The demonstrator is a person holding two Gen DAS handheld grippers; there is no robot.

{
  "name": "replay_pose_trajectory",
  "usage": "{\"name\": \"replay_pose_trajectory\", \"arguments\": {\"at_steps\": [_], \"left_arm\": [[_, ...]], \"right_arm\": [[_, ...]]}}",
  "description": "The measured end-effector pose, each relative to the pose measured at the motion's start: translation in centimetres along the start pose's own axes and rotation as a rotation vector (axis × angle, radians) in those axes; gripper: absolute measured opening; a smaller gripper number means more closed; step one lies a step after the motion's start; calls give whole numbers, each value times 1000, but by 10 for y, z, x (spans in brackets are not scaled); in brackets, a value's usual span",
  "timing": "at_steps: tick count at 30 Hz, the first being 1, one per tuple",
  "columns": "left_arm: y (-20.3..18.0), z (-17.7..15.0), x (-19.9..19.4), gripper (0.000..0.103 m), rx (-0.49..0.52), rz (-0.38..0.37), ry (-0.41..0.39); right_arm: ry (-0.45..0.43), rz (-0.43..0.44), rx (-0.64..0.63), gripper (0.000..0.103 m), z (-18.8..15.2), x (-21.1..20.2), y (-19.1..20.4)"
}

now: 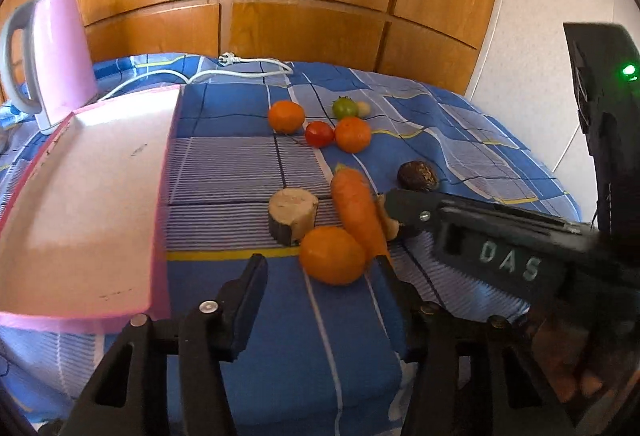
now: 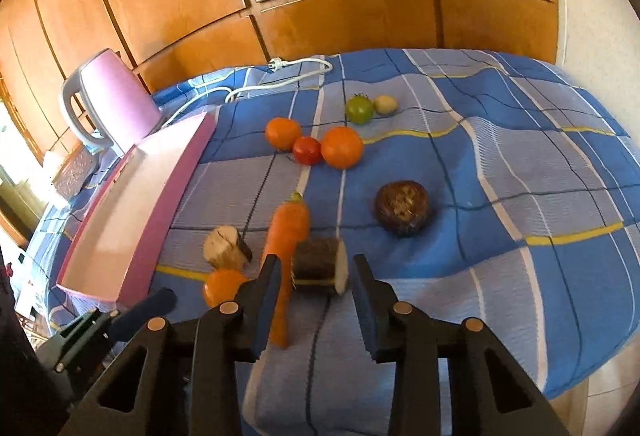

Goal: Organize fruits
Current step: 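Grasp the dark brown cube with the right tool while the left tool grasps the small orange, then carry the cube and orange into the pink tray and open both tools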

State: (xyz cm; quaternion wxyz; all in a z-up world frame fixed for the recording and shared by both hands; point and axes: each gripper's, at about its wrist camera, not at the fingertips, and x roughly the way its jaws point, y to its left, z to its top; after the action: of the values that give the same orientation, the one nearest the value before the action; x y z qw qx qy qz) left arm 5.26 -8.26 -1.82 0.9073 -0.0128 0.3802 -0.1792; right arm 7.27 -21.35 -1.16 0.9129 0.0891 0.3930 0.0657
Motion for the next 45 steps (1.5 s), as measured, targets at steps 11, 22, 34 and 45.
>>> {"name": "replay_pose_trajectory", "arguments": {"at_steps": [11, 22, 34, 45], "left_arm": [[4, 0, 21, 39, -36, -69, 13], [14, -1, 10, 38, -71, -64, -20], [10, 1, -31, 38, -25, 15, -150], [40, 7, -66, 38, -135, 169, -266]], "right_arm": [[29, -42, -16, 29, 0, 13, 3], [-6, -25, -4, 28, -2, 6, 2], [-96, -31, -72, 28, -1, -15, 19], [-116, 74, -118, 28, 17, -20, 56]]}}
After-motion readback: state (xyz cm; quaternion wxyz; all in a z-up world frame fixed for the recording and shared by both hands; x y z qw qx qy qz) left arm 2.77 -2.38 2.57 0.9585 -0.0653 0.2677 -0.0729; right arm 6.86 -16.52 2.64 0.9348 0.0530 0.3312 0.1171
